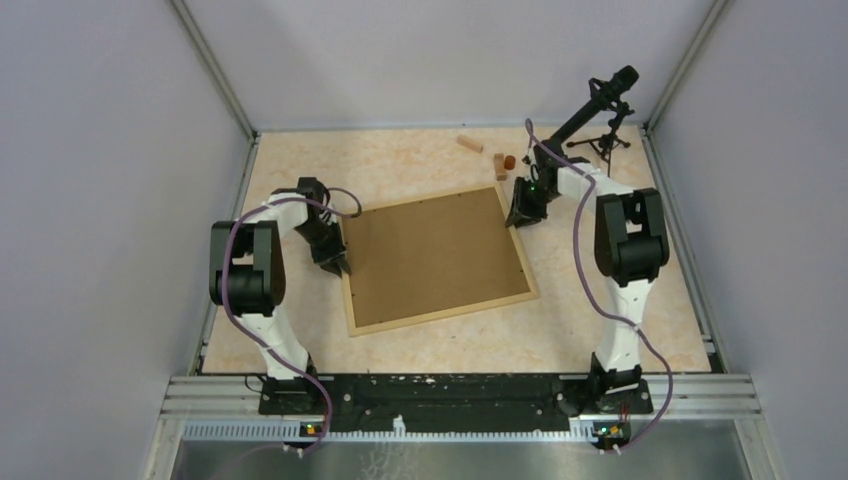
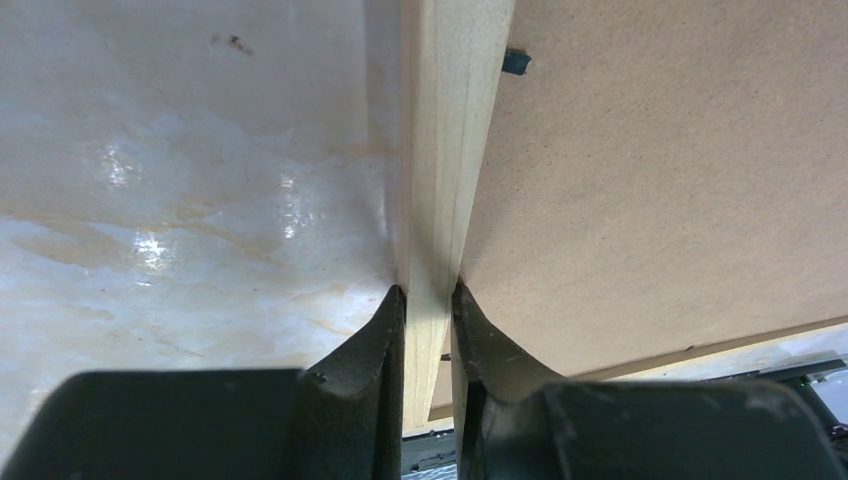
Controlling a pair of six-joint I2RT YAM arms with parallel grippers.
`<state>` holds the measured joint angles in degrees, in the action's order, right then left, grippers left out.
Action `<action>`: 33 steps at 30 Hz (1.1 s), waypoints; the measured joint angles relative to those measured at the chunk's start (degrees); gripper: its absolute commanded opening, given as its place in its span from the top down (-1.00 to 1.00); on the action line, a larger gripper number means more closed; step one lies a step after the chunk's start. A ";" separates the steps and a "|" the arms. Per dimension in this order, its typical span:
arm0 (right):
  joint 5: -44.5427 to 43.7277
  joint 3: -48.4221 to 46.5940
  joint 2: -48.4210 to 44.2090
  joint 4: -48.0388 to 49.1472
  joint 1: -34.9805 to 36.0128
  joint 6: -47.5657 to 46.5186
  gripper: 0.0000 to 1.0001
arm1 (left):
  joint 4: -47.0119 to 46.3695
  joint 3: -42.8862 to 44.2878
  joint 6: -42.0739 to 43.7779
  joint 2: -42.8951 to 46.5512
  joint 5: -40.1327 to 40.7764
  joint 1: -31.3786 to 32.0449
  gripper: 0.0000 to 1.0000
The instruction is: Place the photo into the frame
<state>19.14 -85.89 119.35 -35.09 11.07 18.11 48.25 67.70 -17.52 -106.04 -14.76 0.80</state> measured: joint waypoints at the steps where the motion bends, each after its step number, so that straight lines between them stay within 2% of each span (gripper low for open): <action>1: -0.55 -0.90 0.44 -0.74 0.15 -0.02 0.46 | -0.04 0.00 0.00 0.00 -0.09 0.00 0.87; 6: -6.62 -9.53 4.90 -7.19 2.23 -1.62 0.33 | -0.79 -0.02 -0.15 -0.26 -1.44 0.00 0.88; 8: -10.67 -14.14 7.19 -10.97 3.78 -2.84 0.19 | -1.03 -0.02 -0.22 -0.33 -1.84 0.00 0.88; 13: -23.82 -23.91 12.09 -20.46 8.66 -6.88 -0.34 | -1.05 -0.04 -0.24 -0.35 -1.95 0.00 0.88; 16: -30.99 -28.94 14.64 -24.15 12.31 -9.81 -0.44 | -1.05 -0.04 -0.22 -0.35 -2.03 0.00 0.89; 19: -32.92 -30.45 15.04 -24.39 14.78 -11.02 -0.55 | -1.07 -0.09 -0.20 -0.35 -2.10 0.00 0.88; 22: -31.06 -29.59 14.10 -22.80 16.09 -11.58 -0.70 | -1.14 -0.15 -0.13 -0.24 -2.12 0.00 0.86; 25: -27.80 -24.94 10.80 -19.69 16.35 -11.28 -0.65 | -1.60 -0.59 -0.07 0.15 -2.10 0.00 0.85; 30: -23.04 -15.28 2.40 -14.62 14.67 -9.49 -0.04 | -1.70 -0.66 -0.04 0.17 -2.16 0.00 0.85; 33: -17.51 -10.95 -1.81 -10.93 10.03 -8.44 0.16 | -1.73 -0.66 -0.02 0.17 -2.19 0.00 0.86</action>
<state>1.63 -96.84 117.54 -46.02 21.10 9.67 46.52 67.05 -17.54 -105.86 -16.95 0.80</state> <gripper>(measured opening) 0.505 0.231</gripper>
